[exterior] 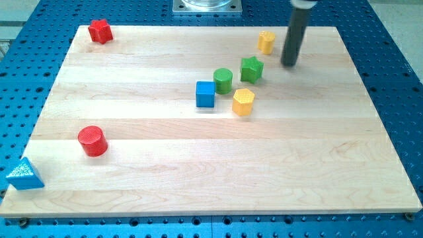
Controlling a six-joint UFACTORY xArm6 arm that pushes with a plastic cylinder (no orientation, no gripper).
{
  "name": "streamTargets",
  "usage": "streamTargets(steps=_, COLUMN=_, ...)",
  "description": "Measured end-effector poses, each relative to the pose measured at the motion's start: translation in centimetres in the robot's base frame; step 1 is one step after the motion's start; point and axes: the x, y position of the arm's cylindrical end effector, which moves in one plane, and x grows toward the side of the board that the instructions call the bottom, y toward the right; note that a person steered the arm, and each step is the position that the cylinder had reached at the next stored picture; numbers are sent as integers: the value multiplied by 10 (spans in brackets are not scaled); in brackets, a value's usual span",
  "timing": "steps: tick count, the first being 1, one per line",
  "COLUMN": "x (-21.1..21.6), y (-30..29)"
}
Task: Place the green circle to the top center of the board
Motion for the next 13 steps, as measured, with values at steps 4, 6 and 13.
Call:
streamTargets(steps=4, x=38, y=-80)
streamTargets(steps=6, x=124, y=-79)
streamTargets(steps=13, x=-12, y=-199)
